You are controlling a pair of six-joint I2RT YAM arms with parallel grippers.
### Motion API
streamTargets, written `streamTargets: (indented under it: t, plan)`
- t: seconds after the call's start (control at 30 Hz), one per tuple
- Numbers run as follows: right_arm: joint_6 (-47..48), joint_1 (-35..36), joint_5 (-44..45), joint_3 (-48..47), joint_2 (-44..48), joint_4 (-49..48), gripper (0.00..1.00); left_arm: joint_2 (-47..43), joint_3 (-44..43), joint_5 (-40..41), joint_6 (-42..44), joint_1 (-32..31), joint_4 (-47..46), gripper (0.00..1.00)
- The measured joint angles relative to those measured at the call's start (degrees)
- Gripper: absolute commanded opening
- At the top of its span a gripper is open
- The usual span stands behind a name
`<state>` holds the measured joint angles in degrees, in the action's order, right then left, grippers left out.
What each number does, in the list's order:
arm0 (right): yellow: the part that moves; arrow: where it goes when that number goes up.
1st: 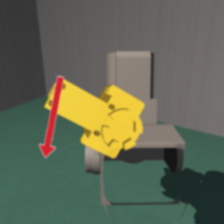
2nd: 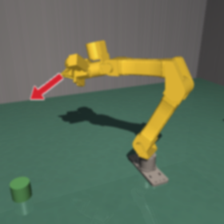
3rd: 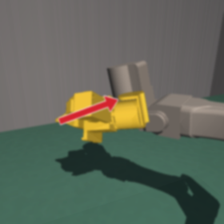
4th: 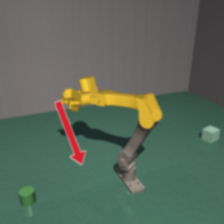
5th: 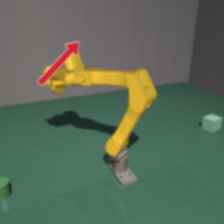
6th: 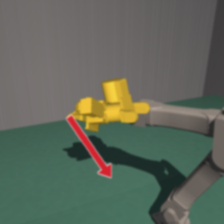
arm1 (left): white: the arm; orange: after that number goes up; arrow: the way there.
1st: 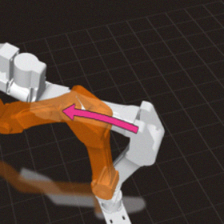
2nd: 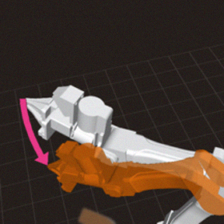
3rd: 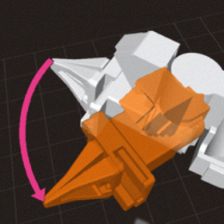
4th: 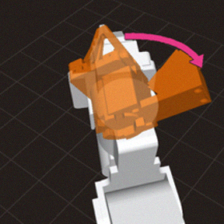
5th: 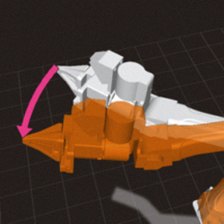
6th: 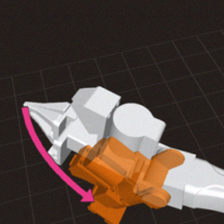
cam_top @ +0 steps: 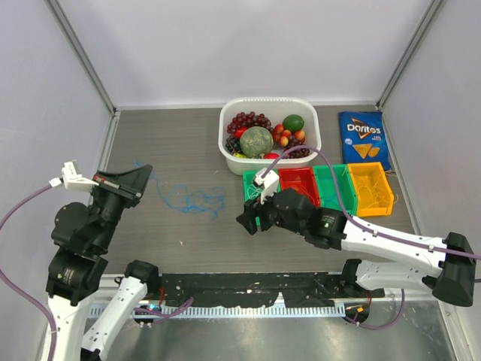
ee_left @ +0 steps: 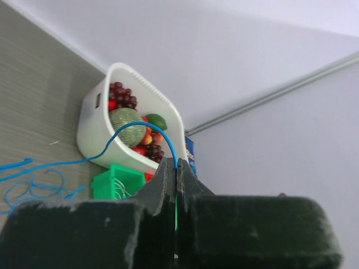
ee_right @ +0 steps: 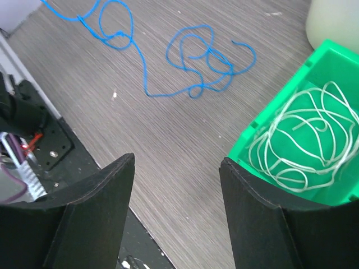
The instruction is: Untangle the cables
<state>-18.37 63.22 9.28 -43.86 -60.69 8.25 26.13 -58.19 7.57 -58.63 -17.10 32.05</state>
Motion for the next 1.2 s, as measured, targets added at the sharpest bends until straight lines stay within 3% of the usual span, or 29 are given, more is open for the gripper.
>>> streamTargets:
  t: [0.27,0.5,0.63,0.73,0.87,1.0,1.2]
  plan:
    - [-1.1,0.0,-7.8,-6.4,-4.4,-4.3,0.79,0.1,-6.9,-6.1,1.9,0.0,0.0,0.00]
    - [-1.1,0.1,-16.0,-11.3,-18.8,-16.3,0.80,0.0,-9.3,-6.8,1.9,0.0,0.0,0.00]
    - [-1.0,0.1,-14.9,-14.7,-29.1,-21.1,0.77,0.7,-11.1,-7.1,1.8,0.0,0.9,0.00]
    - [-1.4,0.1,-13.6,-18.0,-36.3,-22.9,0.64,2.2,-15.0,-7.7,2.0,0.0,1.5,0.00]
    - [-3.6,0.0,-13.2,-19.0,-42.7,-24.5,0.64,5.0,-22.4,-8.1,2.7,0.0,2.3,0.00]
    - [-3.7,0.0,-12.0,-15.7,-41.9,-24.4,0.68,7.2,-28.6,-8.6,3.3,0.0,2.4,0.00]
    - [-1.0,0.0,-8.3,-14.8,-35.5,-22.3,0.69,7.7,-30.0,-8.1,3.0,0.0,3.3,0.00]
